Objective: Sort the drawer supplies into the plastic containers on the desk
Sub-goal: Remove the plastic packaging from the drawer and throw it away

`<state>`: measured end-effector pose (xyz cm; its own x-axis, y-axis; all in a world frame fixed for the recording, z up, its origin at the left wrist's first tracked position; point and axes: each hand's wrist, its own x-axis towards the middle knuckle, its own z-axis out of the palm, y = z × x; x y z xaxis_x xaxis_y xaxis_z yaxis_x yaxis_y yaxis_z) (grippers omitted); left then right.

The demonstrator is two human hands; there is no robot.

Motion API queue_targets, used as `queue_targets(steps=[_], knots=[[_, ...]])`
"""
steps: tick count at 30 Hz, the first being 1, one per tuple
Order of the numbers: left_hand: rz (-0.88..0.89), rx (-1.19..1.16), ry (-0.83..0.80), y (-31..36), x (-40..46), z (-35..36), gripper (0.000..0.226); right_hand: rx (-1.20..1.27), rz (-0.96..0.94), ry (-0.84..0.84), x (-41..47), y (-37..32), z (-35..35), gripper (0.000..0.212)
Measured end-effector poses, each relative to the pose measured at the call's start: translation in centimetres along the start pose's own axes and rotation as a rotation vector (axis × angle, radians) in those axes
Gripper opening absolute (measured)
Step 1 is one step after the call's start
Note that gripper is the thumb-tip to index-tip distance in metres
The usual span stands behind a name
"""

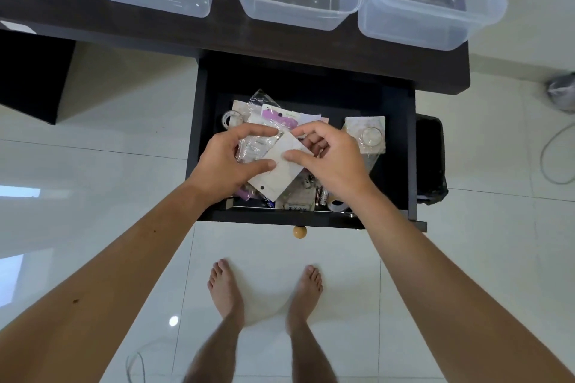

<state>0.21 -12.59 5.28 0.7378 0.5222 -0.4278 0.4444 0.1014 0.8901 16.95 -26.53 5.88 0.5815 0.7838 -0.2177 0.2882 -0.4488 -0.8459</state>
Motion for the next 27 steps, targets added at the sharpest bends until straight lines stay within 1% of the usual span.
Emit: queue_targets(steps=[2,6,9,11,15,18,20,22,25,27], knots=[[0.006,-0.021,0.007,0.0,0.0,0.0,0.047,-0.038,-0.003,0.021,-0.4,0.7,-1.7,0.032],[0.019,-0.015,0.015,-0.1,0.0,0.1,0.047,-0.281,0.045,0.091,-1.0,2.8,-6.4,0.029],[0.041,-0.031,0.021,-0.1,0.0,0.0,0.044,-0.385,0.070,0.100,-1.2,3.8,-7.0,0.030],[0.022,-0.023,0.024,-0.2,0.0,0.1,0.042,-0.442,0.064,0.100,-1.0,3.9,-6.5,0.041],[-0.019,-0.006,0.017,-0.2,0.1,0.2,0.042,-0.491,0.200,0.063,0.0,4.1,-5.9,0.082],[-0.020,-0.004,0.022,-0.2,0.2,0.2,0.042,-0.587,0.226,0.024,0.5,4.1,-5.6,0.095],[-0.021,-0.010,0.026,-0.2,0.2,0.1,0.043,-0.604,0.242,0.023,0.8,4.1,-5.6,0.102],[-0.024,-0.015,0.028,-0.1,0.2,0.1,0.042,-0.583,0.238,0.041,0.8,4.2,-5.6,0.093],[-0.033,-0.001,0.043,0.1,0.1,0.2,0.041,-0.545,0.156,0.115,0.3,4.8,-5.6,0.061],[-0.038,0.011,0.051,0.2,0.0,0.3,0.040,-0.586,0.068,0.174,-0.1,5.0,-5.5,0.039]])
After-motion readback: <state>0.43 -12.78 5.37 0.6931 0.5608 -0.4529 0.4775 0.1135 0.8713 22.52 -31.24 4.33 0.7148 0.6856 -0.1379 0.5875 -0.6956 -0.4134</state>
